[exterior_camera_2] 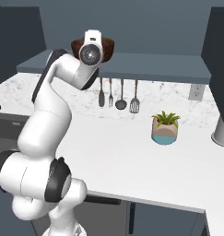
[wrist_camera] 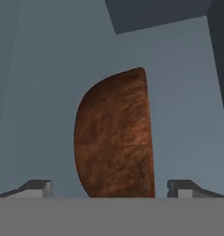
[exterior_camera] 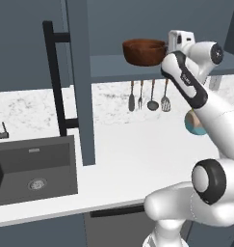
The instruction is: Pick up the bowls on the counter and stack them on top of one another in the open cabinet. Place the smaller bowl on top of the larger bowl.
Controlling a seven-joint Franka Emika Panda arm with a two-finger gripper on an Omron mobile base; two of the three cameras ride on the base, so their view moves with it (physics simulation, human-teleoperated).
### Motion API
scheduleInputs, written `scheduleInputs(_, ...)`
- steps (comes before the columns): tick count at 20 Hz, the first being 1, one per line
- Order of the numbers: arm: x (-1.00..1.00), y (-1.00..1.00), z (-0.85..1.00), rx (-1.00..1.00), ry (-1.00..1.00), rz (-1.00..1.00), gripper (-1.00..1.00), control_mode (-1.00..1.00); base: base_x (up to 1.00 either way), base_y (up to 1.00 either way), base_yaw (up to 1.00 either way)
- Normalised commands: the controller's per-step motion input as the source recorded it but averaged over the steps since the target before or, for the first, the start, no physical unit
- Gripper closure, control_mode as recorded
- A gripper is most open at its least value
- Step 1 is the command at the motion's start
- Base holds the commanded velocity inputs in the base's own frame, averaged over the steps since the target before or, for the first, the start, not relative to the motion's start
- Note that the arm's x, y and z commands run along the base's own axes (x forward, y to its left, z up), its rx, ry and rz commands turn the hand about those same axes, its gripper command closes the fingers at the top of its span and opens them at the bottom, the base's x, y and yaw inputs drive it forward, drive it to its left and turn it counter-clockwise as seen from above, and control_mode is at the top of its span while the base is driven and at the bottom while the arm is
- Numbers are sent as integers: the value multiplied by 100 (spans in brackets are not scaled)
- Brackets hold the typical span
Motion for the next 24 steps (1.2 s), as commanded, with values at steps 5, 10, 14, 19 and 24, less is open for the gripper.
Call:
scheduleInputs(5,-100,-1,0,0,0,4,-100,-100,0,0,0)
scheduleInputs(10,-100,0,-11,0,4,5,-100,-100,0,0,0)
scheduleInputs(14,-100,0,-43,0,17,9,-100,-100,0,0,0)
scheduleInputs(19,-82,0,-86,-4,29,12,-100,-100,0,0,0)
scheduleInputs(24,-42,13,-100,-8,29,14,-100,-100,0,0,0)
